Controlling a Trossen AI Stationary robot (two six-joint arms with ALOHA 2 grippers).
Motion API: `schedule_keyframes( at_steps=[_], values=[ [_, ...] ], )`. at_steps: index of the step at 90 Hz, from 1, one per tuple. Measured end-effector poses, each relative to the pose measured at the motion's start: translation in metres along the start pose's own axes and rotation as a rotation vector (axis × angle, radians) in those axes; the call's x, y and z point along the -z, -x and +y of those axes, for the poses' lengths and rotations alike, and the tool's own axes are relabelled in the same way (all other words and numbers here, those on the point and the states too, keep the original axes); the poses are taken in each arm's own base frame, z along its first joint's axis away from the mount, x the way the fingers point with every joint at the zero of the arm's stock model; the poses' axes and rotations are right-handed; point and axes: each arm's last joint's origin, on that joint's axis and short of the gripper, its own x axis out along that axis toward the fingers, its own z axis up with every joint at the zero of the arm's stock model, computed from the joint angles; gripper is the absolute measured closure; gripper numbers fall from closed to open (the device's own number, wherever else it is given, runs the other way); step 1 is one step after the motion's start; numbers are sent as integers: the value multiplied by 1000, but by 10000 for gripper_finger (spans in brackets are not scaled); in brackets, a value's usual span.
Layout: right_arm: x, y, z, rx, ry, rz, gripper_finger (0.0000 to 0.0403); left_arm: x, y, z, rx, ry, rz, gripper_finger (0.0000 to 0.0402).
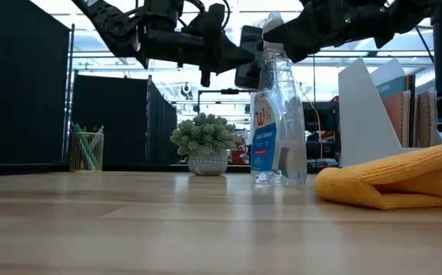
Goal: Apply microfiber cloth
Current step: Spray cleaner from the bottle onto the cellphone, then wipe the cellphone with the microfiber cloth
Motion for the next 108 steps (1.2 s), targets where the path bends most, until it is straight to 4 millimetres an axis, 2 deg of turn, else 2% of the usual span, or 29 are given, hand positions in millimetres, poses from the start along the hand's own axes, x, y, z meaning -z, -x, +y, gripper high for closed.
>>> schedule_keyframes(
  at_steps=[17,28,47,61,74,85,94,108],
  values=[
    [1,3,0,24,4,39,73,0,0,0,0,-2,0,388],
    [-7,14,0,28,1,87,45,-1,1,2,-8,-11,-1,388],
    [-23,38,-1,66,-5,162,35,-7,9,7,-36,-43,44,388],
    [-34,60,0,94,-41,187,35,-16,26,2,-137,-103,151,388],
    [-39,80,5,88,-189,225,35,-33,55,-17,-138,-131,247,388],
    [-37,90,18,41,-312,278,35,-35,78,-40,-92,-131,366,388],
    [-33,91,32,-22,-395,348,35,-29,90,-60,-33,-93,467,388],
    [-29,83,61,-125,-462,449,35,-6,96,-91,61,-43,653,388]
  ],
)
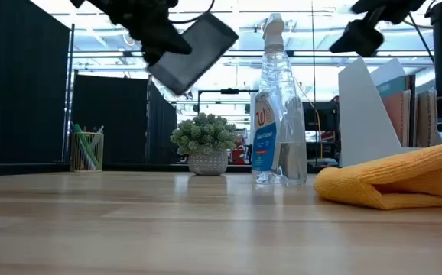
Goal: Apply microfiber cloth
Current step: Wipe the cellphone with the microfiber cloth
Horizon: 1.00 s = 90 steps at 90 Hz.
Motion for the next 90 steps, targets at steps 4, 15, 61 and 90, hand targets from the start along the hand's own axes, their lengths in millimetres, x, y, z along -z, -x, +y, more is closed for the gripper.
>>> schedule_keyframes(
  at_steps=[4,15,61,90],
  values=[
    [4,-5,6,4,-12,33,35,5,-5,-9,39,10,47,388],
    [18,-17,20,95,-30,125,35,23,-30,-31,107,27,194,388],
    [61,-72,49,324,-12,343,35,64,-107,-65,142,60,418,380],
    [76,-99,57,349,34,380,35,66,-113,-64,137,51,418,324]
  ],
)
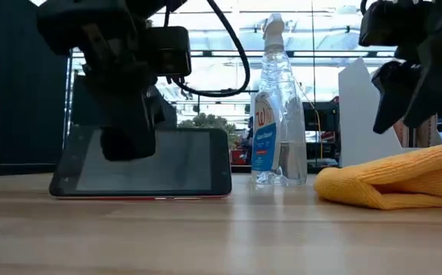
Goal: Apply microfiber cloth
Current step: Wipe the cellphone with the microfiber cloth
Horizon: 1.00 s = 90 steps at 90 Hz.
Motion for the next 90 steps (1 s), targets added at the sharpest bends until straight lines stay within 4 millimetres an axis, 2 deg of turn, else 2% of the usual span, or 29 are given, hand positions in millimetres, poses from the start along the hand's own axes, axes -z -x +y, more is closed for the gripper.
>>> schedule_keyframes(
  at_steps=[25,38,46,59,73,90],
  values=[
    [1,-6,2,14,23,15,35,-1,3,0,-1,-21,-4,263],
    [-6,-3,9,-61,38,-67,35,-4,20,-11,-31,-18,-15,250],
    [-10,-3,21,-127,76,-143,35,1,27,-31,-36,-36,-46,255],
    [-7,-14,32,-119,127,-159,35,22,20,-56,-90,-75,-28,272],
    [-2,-25,34,-86,148,-119,48,41,10,-62,-156,-57,-14,297],
    [-3,-27,34,-63,133,-133,70,44,6,-66,-198,-57,-43,324]
  ],
)
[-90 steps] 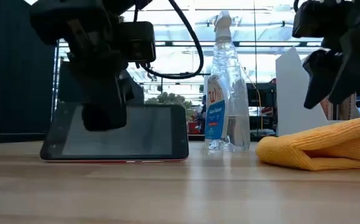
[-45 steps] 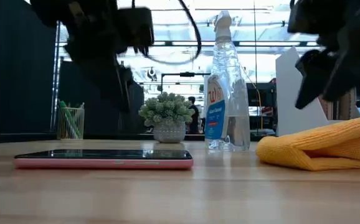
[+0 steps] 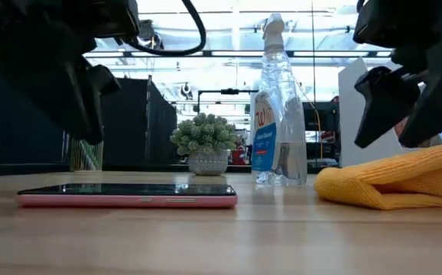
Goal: Apply microfiber cloth
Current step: Wipe the cellphone with the microfiber cloth
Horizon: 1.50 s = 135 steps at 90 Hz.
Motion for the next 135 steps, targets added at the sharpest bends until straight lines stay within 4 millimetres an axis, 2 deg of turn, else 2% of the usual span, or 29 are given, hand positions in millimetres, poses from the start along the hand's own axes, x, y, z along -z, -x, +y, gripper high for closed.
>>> schedule_keyframes(
  at_steps=[14,23,37,57,72,94,100,106,119,127,130,135],
  values=[
    [-2,0,0,11,-14,-30,76,6,-18,-4,-19,-15,27,344],
    [-4,0,2,-1,-32,-52,76,13,-31,-4,-92,-34,36,356],
    [-7,0,3,-17,-53,-81,77,16,-37,-8,-177,-37,-15,371],
    [-6,-3,5,-21,-87,-74,77,19,-41,-10,-182,-15,-22,399],
    [1,-15,11,-15,-70,-43,77,22,-48,-13,-179,8,-16,401],
    [20,-46,17,-16,-88,109,86,20,-51,-20,-120,17,-56,401],
    [25,-54,18,-16,-98,146,109,19,-51,-21,-108,21,-64,401],
    [27,-59,20,-17,-116,159,149,18,-51,-21,-98,25,-75,401],
    [25,-62,24,-56,-151,123,278,15,-52,-24,-70,35,-103,401],
    [12,-59,32,-167,-114,64,367,13,-52,-24,-61,33,-115,401],
    [5,-58,36,-202,-72,42,382,13,-52,-23,-61,37,-117,401],
    [-7,-56,44,-242,-12,7,386,11,-53,-23,-59,43,-123,401]
  ],
)
